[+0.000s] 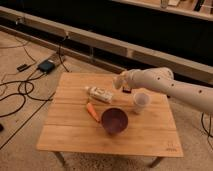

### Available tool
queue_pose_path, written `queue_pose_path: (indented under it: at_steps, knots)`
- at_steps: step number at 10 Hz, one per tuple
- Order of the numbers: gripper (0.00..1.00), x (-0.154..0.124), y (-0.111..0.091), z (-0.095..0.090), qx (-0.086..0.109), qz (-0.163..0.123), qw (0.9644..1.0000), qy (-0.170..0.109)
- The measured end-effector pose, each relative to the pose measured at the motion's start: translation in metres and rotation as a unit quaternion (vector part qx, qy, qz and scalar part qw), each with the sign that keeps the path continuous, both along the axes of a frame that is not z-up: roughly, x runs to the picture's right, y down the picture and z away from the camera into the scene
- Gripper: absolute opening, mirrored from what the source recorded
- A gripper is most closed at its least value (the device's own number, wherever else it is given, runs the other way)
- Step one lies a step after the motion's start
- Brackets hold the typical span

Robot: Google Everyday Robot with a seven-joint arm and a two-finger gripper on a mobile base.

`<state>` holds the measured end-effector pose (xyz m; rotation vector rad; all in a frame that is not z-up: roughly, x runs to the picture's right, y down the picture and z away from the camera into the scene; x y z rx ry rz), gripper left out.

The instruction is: Place the white sponge in the ceramic cup

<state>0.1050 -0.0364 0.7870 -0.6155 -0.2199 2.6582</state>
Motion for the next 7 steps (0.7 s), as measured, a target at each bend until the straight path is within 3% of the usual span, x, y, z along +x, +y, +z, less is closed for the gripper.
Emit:
queue_pose_path:
  at_steps: [4,7]
  knots:
    - [0.00,0.021,0.014,-0.006,-0.026,0.076,0.9964,-0.028]
    - [0.00,0.052,0.017,-0.008,-0.029,0.110,0.9933,-0.021]
